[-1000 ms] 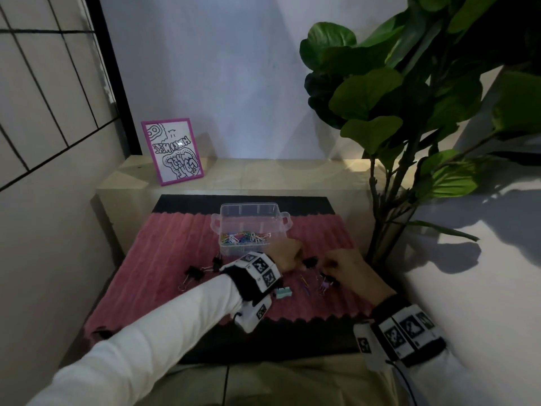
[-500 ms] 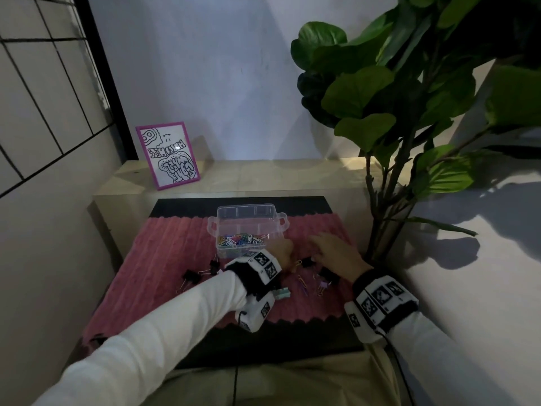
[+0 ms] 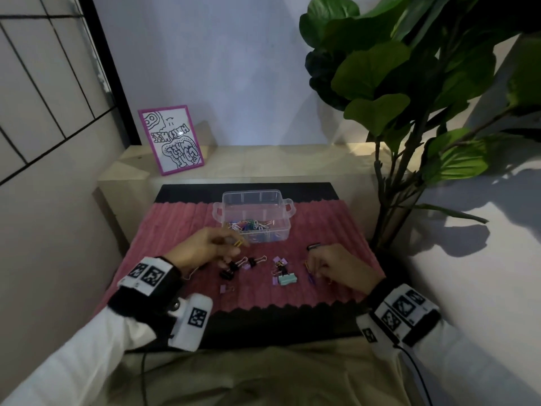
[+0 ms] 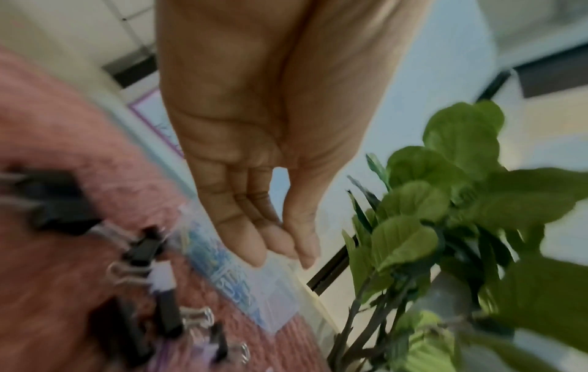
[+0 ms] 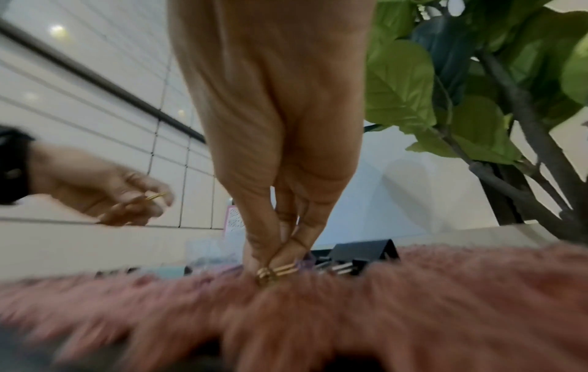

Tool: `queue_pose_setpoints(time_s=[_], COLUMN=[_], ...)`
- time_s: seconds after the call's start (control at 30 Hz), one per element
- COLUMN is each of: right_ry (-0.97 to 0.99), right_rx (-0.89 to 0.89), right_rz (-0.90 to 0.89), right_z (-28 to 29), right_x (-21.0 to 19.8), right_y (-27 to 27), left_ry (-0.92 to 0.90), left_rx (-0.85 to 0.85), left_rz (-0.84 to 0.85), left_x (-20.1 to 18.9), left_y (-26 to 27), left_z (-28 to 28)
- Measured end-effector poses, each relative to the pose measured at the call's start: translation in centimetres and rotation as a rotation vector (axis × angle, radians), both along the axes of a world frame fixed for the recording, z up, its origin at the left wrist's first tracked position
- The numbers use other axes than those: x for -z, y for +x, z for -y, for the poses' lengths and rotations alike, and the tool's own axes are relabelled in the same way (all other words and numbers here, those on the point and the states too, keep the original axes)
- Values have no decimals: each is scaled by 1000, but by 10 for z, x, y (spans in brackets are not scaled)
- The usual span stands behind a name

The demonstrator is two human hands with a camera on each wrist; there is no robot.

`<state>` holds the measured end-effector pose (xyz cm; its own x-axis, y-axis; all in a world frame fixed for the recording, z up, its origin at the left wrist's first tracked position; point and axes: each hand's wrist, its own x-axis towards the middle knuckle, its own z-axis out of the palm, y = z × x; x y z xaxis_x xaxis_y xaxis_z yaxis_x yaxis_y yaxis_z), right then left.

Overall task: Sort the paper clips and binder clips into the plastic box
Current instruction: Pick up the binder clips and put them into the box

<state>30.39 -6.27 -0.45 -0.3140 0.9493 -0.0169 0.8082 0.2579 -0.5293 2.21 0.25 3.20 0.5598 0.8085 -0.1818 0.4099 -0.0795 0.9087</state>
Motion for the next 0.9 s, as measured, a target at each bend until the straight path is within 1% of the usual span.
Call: queue_pose_setpoints(time_s=[0.07, 0.1, 0.13, 0.17, 0.2, 0.23, 0.3, 0.37, 0.47, 0.53, 0.6, 0.67, 0.7, 0.77, 0.83, 0.87, 0.9], right_ry=[-1, -10, -18, -45, -52, -63, -78, -94, -135, -203, -245, -227, -217, -207, -195, -190, -192], right_rx=[67, 83, 75, 57, 37, 40, 55, 55, 54, 84, 121, 153, 157, 157, 174, 188, 198], right_rz=[-56, -21, 49, 158, 240, 256, 187, 129, 43, -69, -158, -219, -268, -352, -369, -371, -371], right_z=[-5, -7, -8, -9, -9, -9, -7, -6, -6, -6, -7, -8, -8, -10, -13, -15, -17], right_x=[-3, -4, -3, 1, 6, 7, 9, 7, 4, -2, -11, -21, -26, -32, -33, -32, -31], right_y=[-2, -6, -11, -16, -19, -21, -20, -18, -16, -15, -12, -12, -15, -21, -26, -27, -28], left_ry=[-176, -276, -370, -446, -502, -542, -602, -662, -734, -807, -896, -1030, -1080, -1094, -1080, -1083, -1059], left_rx=[-82, -142, -200, -255, -297, -330, -384, -383, -314, -255, -222, -167, -152, -159, -174, -196, -277], left_rz=[149, 232, 311, 377, 431, 471, 534, 603, 710, 800, 937, 1081, 1122, 1120, 1127, 1128, 1133], left_x=[7, 11, 16, 18, 21, 21, 21, 22, 24, 26, 30, 37, 42, 50, 50, 48, 44], left_y=[-9, -12, -14, -17, -19, -21, -27, -33, -40, -41, -43, -46, -47, -50, -54, -56, -60], left_z=[5, 7, 7, 8, 9, 11, 13, 15, 17, 19, 23, 24, 25, 30, 34, 35, 36])
